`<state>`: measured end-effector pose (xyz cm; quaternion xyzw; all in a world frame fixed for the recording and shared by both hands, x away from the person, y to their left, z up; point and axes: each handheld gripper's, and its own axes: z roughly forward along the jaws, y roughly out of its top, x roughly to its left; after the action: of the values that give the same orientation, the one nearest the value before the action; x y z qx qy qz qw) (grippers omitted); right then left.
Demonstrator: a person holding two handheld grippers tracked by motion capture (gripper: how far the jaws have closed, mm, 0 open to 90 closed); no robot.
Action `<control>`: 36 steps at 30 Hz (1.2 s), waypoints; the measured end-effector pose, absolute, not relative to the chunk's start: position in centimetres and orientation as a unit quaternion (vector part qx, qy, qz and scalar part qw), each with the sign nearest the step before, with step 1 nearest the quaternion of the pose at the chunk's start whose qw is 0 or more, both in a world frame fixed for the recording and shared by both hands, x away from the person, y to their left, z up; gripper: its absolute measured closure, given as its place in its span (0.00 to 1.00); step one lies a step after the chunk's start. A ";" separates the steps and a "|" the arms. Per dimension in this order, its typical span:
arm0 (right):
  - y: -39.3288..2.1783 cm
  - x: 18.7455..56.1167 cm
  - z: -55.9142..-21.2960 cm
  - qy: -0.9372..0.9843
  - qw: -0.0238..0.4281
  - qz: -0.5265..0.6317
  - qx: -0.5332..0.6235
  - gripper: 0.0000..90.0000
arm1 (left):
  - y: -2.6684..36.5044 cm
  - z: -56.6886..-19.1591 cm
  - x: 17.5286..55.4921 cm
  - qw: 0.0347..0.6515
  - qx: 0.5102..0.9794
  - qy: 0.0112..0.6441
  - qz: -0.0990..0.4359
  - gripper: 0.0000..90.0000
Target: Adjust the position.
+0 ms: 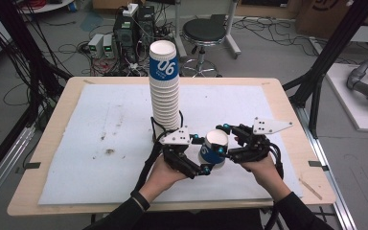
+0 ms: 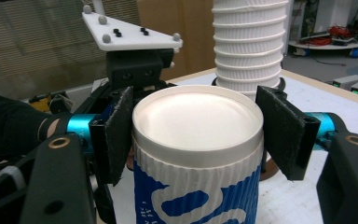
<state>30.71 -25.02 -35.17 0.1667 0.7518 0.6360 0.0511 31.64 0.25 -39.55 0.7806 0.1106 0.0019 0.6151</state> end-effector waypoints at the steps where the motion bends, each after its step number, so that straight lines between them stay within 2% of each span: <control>1: -25.0 30.7 -35.2 0.752 0.049 0.637 0.165 0.36 | 0.1 -39.6 31.7 0.614 0.782 0.110 0.002 0.06; 10: -24.7 30.5 -35.2 0.749 0.040 0.642 0.158 0.36 | -0.6 -40.1 31.9 0.610 0.785 0.107 -0.003 0.06; 15: -24.5 30.5 -35.2 0.751 0.040 0.642 0.153 0.36 | -0.7 -40.1 31.8 0.610 0.786 0.098 -0.007 0.18; 36: -24.7 30.6 -35.2 0.749 0.037 0.644 0.152 0.36 | -0.4 -39.9 31.7 0.610 0.787 0.093 0.005 0.22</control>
<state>30.55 -24.71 -35.16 0.1521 0.7489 0.6439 0.0373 31.71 -0.38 -39.90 0.7867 0.0928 0.0047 0.6103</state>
